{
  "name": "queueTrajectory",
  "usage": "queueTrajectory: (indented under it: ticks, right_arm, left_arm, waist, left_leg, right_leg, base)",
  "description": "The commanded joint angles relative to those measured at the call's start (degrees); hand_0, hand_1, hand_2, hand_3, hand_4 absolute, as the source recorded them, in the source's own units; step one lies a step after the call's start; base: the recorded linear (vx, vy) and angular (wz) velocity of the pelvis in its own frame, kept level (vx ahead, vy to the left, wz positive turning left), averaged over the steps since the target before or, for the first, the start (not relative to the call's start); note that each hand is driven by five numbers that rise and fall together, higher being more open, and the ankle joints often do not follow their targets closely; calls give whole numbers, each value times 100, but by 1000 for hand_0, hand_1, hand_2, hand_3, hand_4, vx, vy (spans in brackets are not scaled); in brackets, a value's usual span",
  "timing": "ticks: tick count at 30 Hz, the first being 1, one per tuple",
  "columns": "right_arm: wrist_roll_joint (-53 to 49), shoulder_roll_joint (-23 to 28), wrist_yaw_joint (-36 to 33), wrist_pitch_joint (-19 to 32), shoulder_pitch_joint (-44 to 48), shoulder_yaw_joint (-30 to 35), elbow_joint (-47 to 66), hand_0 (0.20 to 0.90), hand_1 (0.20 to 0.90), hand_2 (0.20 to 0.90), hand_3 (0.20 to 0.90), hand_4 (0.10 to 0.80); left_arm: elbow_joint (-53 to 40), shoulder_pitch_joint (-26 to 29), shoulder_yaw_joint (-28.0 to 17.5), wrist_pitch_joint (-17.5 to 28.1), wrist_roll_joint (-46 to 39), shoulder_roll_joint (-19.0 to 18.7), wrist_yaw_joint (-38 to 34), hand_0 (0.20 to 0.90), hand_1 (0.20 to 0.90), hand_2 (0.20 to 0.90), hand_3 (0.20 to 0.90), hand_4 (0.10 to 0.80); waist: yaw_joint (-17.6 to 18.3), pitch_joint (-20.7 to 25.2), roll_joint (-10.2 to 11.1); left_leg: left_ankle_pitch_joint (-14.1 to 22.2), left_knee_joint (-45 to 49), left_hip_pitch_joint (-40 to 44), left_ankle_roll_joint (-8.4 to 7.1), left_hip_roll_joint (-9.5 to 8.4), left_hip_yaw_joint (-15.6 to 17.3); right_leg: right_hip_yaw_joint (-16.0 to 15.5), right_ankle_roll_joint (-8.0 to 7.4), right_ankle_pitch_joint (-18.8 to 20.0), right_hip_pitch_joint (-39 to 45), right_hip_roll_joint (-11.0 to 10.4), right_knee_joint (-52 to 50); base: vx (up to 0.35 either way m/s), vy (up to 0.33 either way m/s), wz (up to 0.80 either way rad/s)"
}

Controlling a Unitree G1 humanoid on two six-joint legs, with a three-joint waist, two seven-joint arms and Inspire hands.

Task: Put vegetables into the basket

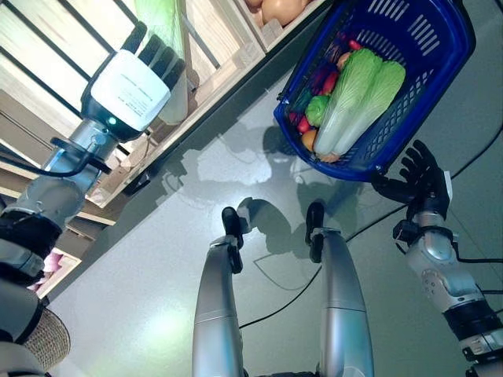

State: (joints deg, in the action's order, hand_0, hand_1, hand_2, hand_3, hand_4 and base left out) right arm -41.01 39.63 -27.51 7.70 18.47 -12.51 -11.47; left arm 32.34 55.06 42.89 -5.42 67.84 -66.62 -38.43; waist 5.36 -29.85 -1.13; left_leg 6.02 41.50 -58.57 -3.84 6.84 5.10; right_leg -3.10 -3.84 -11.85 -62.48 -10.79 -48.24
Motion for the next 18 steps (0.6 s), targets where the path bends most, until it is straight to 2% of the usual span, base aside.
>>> queueTrajectory:
  ticks: [1,6,12,14,15,16,17,18]
  right_arm:
    - [5,415,-84,294,153,317,363,900,900,900,900,800]
    - [-21,427,-96,272,221,253,343,900,900,900,900,800]
    - [-9,406,-103,272,248,222,337,900,900,900,900,800]
    - [-8,376,-83,319,251,206,311,900,900,900,900,800]
    - [-18,361,-84,354,319,189,318,900,900,900,900,800]
    - [-26,336,-86,359,252,157,310,900,900,900,900,800]
    - [-23,264,-76,378,290,181,315,900,900,900,900,800]
    - [-17,208,-104,408,254,154,325,900,900,900,900,800]
  left_arm:
    - [23,616,-347,-230,205,-191,-445,900,900,900,900,800]
    - [51,810,-151,-164,208,-139,-471,900,900,900,900,800]
    - [38,961,-35,-304,-269,-96,-477,900,900,900,900,800]
    - [73,916,-81,-333,-739,-57,-849,900,900,900,900,800]
    - [106,990,-120,-272,-1017,-37,-1231,900,900,900,900,800]
    - [101,944,-94,-224,-1093,-4,-1332,900,900,900,900,800]
    - [5,959,-235,-178,-1595,82,-1769,900,900,900,900,800]
    - [-35,934,-338,-111,-1891,150,-2020,900,900,900,900,800]
  waist:
    - [157,5,-126]
    - [203,5,-140]
    - [232,5,-148]
    - [232,5,-134]
    - [244,5,-116]
    - [241,5,-106]
    - [234,5,-76]
    - [222,5,-55]
  left_leg:
    - [423,-72,160,208,1,422]
    - [421,-41,122,207,19,445]
    - [422,-54,150,214,24,484]
    - [421,-79,179,214,21,482]
    - [253,-146,37,259,21,529]
    - [399,-93,174,204,18,476]
    - [236,-177,70,252,27,521]
    - [237,-196,98,257,13,509]
  right_leg:
    - [76,-97,382,327,-37,482]
    - [116,-104,393,272,-24,451]
    - [152,-109,402,284,-5,481]
    - [154,-117,418,314,2,526]
    - [137,-68,570,178,7,598]
    - [155,-115,433,328,20,550]
    - [123,-66,572,226,22,626]
    - [112,-59,566,267,30,649]
  base:
    - [0,0,0]
    - [0,23,-5]
    - [3,15,-4]
    - [-36,-5,-1]
    - [0,0,0]
    - [-65,-46,-2]
    - [13,-77,-2]
    - [-56,-90,-2]
